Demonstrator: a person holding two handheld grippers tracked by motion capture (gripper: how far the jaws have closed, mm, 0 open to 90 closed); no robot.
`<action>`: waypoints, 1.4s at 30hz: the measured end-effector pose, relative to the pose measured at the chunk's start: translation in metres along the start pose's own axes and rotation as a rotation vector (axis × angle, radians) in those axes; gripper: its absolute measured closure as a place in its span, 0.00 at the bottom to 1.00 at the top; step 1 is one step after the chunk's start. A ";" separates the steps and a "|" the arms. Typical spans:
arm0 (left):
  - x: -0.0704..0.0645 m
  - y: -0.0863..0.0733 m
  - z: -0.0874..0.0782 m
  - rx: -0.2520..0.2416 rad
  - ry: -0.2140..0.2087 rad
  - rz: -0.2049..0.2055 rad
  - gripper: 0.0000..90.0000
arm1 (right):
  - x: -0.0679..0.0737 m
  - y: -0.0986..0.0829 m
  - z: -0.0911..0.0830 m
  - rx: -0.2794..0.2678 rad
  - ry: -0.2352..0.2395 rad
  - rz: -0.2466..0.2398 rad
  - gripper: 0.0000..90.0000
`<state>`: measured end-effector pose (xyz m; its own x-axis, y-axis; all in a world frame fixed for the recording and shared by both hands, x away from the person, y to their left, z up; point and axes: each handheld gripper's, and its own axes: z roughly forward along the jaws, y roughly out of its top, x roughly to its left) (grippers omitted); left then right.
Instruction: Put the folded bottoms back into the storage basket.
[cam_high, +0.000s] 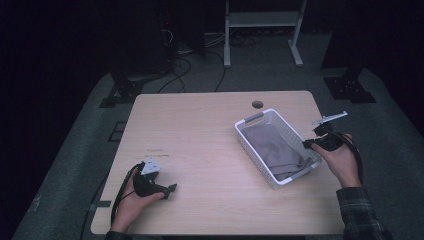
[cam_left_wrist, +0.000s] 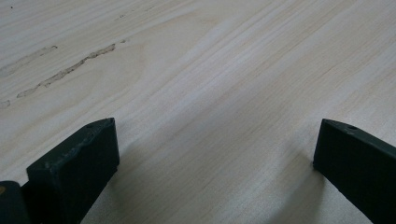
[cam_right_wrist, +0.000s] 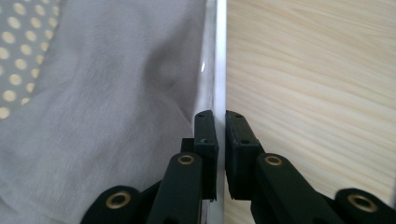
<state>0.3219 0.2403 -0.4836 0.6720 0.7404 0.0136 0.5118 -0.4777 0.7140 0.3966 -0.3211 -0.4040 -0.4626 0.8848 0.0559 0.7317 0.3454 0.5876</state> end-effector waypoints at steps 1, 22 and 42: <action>0.000 0.000 0.000 0.000 0.000 0.000 0.00 | 0.001 0.000 0.000 -0.001 0.004 -0.003 0.92; 0.000 0.000 0.000 0.000 0.000 0.000 0.00 | 0.047 0.001 0.005 0.015 0.166 -0.128 0.81; 0.000 0.000 0.000 0.000 0.000 0.001 0.00 | 0.087 0.007 0.011 0.045 0.298 -0.244 0.70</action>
<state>0.3219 0.2404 -0.4836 0.6724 0.7400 0.0140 0.5115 -0.4783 0.7138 0.3667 -0.2387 -0.4036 -0.7458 0.6479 0.1546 0.6006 0.5537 0.5768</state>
